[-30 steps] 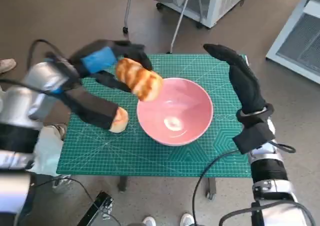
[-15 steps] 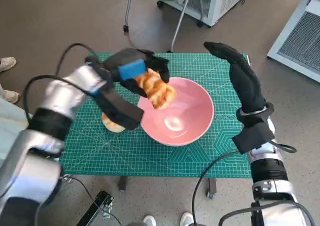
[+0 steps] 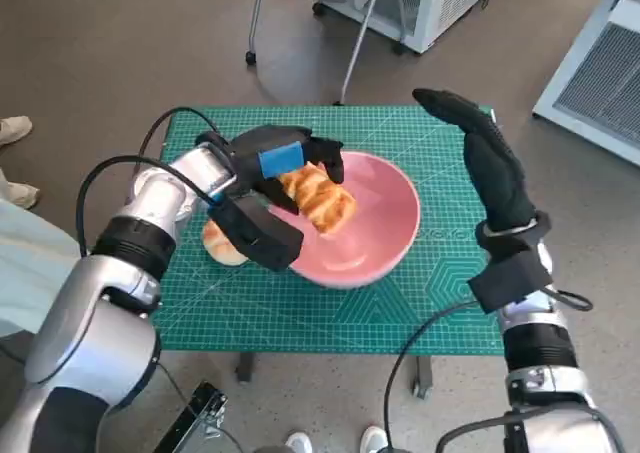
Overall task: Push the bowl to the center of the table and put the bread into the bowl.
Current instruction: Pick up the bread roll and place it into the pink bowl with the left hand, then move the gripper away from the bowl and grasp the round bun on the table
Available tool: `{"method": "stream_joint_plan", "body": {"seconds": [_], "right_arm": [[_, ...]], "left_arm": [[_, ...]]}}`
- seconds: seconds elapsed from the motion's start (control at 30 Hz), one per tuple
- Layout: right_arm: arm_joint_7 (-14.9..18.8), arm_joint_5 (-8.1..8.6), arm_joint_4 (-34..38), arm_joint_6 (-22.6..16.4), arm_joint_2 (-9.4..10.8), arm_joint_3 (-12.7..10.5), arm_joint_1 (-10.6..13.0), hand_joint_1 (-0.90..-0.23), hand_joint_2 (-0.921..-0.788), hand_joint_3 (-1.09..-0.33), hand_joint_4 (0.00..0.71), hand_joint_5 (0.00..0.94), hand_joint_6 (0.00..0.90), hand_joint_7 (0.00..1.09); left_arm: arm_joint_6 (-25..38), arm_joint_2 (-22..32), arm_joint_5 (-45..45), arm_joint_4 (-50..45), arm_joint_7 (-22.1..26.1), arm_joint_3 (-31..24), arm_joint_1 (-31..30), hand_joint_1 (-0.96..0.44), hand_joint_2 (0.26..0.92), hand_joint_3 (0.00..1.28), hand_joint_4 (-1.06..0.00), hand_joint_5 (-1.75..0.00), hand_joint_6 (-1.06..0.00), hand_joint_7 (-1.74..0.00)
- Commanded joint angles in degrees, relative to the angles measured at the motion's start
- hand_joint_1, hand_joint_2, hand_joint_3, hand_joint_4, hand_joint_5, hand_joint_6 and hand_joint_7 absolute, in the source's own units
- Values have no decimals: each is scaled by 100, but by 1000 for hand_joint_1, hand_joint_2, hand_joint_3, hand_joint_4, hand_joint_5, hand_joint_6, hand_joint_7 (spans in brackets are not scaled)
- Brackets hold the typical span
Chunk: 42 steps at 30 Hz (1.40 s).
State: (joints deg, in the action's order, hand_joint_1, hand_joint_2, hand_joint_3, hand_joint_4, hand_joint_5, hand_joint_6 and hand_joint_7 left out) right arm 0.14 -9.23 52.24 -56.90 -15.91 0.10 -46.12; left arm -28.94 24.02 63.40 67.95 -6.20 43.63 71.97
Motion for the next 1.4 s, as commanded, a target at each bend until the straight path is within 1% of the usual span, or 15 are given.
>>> {"method": "stream_joint_plan", "body": {"seconds": [0.03,0.07,0.13,0.27,0.43,0.53,0.63,0.77,0.93,1.07,1.23,1.4], "right_arm": [[23,-17,-29,95,-66,-16,169,-650,-921,-699,285,3,-1,611],[26,-11,-21,92,-68,-19,167,-650,-921,-698,285,3,-1,611],[30,-6,-16,90,-69,-20,167,-651,-921,-698,285,3,-1,609],[13,-25,-63,87,-43,-4,193,-650,-921,-698,285,3,-1,606],[12,-13,-43,58,-11,0,196,-629,-921,-699,285,3,-1,604],[26,-2,-34,32,-10,0,205,-621,-921,-700,285,3,-1,604],[34,8,-31,26,-6,-3,201,-634,-921,-699,285,3,-1,603],[45,20,-19,35,15,3,186,-643,-921,-698,283,1,-1,602],[63,38,39,35,52,11,150,-636,-921,-698,277,0,-1,601],[57,22,107,32,83,24,114,-634,-921,-698,276,0,-1,600],[32,-19,176,33,111,45,71,-634,-921,-696,277,1,-1,599],[38,-30,254,34,134,62,12,-647,-921,-695,279,2,-1,598]], "left_arm": [[71,-36,40,-100,308,192,10,-166,890,43,-113,-42,-250,-261],[85,-18,52,-155,336,227,0,-183,888,38,-102,-34,-240,-248],[104,21,50,-236,357,265,-10,-260,876,22,-59,-14,-199,-210],[116,140,-13,-401,339,248,-60,-314,866,10,-36,-4,-183,-191],[72,374,-128,-672,362,154,-151,-313,868,7,-29,-1,-186,-190],[-38,671,-245,-959,315,24,-257,-283,872,7,-31,-2,-184,-192],[-118,1003,-313,-1315,288,-107,-381,-273,867,3,-30,-1,-179,-193],[-234,1439,-449,-1797,428,-326,-539,-271,860,1,-28,-1,-158,-187],[-468,2017,-738,-2460,606,-760,-778,-268,842,0,-34,-5,-146,-184],[-645,2409,-1160,-2988,854,-1211,-1037,-267,819,0,-68,-19,-173,-191],[-778,2721,-1801,-3431,1192,-1790,-1365,-259,803,0,-105,-15,-210,-166],[-669,2979,-2133,-3934,1465,-2272,-1668,-249,795,0,-125,-16,-230,-155]]}}
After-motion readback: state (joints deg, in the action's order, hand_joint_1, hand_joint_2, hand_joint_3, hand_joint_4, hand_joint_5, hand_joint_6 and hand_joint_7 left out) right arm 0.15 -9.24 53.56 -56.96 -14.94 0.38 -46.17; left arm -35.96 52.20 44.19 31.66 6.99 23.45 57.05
